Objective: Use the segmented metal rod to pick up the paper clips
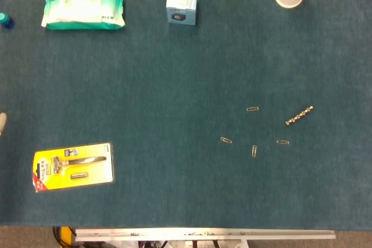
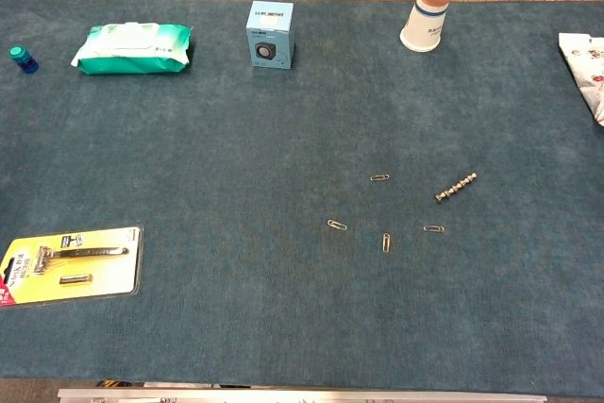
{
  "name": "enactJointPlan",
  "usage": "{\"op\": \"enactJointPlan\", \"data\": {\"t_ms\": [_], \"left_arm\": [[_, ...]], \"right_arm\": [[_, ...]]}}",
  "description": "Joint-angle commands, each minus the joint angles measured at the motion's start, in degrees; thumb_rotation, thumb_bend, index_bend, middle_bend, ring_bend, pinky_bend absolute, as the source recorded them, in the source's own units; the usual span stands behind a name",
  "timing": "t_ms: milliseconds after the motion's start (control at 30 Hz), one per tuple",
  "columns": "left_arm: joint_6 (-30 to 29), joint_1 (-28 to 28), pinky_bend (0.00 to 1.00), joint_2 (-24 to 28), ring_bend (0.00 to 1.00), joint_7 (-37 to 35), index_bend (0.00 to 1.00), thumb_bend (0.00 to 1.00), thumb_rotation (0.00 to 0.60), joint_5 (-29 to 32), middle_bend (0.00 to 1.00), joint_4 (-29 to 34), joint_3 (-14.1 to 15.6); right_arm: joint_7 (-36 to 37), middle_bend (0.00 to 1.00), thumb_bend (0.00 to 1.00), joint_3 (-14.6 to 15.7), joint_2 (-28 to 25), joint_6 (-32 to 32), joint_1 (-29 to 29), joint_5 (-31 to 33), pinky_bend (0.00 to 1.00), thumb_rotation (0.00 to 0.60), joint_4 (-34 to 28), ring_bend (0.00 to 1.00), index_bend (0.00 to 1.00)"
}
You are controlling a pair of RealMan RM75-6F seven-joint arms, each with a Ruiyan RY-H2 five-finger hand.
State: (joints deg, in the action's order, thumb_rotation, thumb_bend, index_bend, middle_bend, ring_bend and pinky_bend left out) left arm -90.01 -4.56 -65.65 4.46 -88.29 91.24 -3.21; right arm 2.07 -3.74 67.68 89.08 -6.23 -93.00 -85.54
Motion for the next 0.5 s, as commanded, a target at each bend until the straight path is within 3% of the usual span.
{"op": "enactJointPlan", "data": {"t_ms": [33,233,300,400,500], "left_arm": [[-1.0,0.2,0.61,-0.4,0.38,1.3,0.54,0.25,0.600,-0.4,0.47,-0.2,-0.2],[-1.2,0.4,0.61,-0.2,0.38,0.9,0.54,0.26,0.600,-1.2,0.46,0.1,0.2],[-1.4,0.5,0.61,-0.1,0.38,1.0,0.54,0.25,0.600,-1.4,0.46,0.1,0.2],[-2.1,0.7,0.61,-0.1,0.38,1.9,0.54,0.25,0.600,-1.3,0.46,0.1,-0.1],[-2.2,0.9,0.61,0.3,0.38,1.7,0.54,0.25,0.600,-1.1,0.46,0.5,-0.2]], "right_arm": [[0.9,0.35,0.01,0.1,-0.6,-0.1,-1.0,-1.6,0.46,0.600,1.3,0.33,0.45],[0.8,0.34,0.11,0.7,-1.5,0.2,-2.6,-5.3,0.44,0.600,4.2,0.29,0.45],[0.0,0.32,0.14,0.9,-1.9,-0.3,-3.2,-6.0,0.40,0.600,4.4,0.25,0.45],[-2.8,0.27,0.27,1.1,-2.5,-2.5,-4.1,-5.9,0.33,0.600,3.9,0.19,0.47],[-6.2,0.24,0.30,1.1,-2.9,-5.0,-5.0,-4.8,0.28,0.600,2.9,0.16,0.47]]}}
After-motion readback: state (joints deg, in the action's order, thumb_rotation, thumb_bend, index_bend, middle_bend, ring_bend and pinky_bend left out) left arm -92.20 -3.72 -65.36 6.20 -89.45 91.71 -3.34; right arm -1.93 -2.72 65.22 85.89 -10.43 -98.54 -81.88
